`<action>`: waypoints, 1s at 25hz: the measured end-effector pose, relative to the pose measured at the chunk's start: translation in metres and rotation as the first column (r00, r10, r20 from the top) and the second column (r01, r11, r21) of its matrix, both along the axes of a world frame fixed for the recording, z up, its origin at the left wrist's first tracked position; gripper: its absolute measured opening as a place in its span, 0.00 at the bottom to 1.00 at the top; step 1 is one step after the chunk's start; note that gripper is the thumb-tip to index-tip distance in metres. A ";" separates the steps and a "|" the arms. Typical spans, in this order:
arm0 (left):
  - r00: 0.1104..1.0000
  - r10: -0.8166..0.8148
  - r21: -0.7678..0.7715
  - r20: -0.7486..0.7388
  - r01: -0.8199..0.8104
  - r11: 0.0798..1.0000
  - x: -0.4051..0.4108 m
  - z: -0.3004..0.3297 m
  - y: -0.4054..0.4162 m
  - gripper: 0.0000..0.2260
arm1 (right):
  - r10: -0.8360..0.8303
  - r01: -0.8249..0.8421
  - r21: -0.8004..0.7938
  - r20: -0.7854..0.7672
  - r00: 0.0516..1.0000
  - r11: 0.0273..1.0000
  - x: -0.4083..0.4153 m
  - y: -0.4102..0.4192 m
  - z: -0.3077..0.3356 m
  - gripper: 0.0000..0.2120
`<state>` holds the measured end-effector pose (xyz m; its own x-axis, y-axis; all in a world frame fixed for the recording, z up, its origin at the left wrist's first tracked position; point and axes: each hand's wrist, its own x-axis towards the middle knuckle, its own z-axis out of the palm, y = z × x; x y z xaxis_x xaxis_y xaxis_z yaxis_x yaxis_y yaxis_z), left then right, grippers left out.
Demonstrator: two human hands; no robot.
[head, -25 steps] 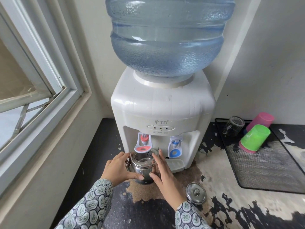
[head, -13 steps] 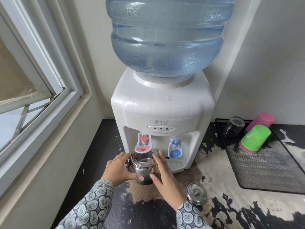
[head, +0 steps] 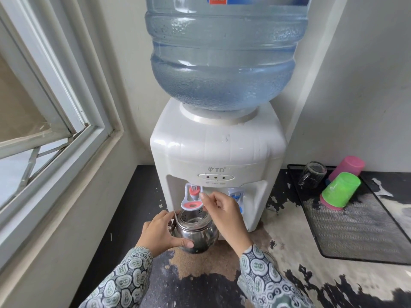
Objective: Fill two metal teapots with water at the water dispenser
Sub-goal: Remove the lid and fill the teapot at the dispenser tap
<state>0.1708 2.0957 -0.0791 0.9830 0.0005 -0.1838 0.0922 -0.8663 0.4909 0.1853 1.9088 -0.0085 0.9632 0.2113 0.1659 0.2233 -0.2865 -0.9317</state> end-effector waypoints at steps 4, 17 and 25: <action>1.000 0.000 -0.006 0.004 0.000 1.000 0.000 0.000 -0.001 0.56 | 0.021 -0.019 0.024 -0.078 0.997 1.000 0.003 -0.002 -0.003 0.14; 1.000 0.009 0.001 0.029 -0.009 1.000 -0.001 -0.003 0.000 0.55 | -0.136 0.136 -0.013 -0.153 0.979 0.991 -0.004 0.009 -0.046 0.06; 0.999 0.014 -0.007 0.032 -0.014 1.000 0.000 -0.007 0.002 0.53 | -0.220 0.204 -0.266 -0.028 0.975 0.942 0.009 0.014 -0.055 0.05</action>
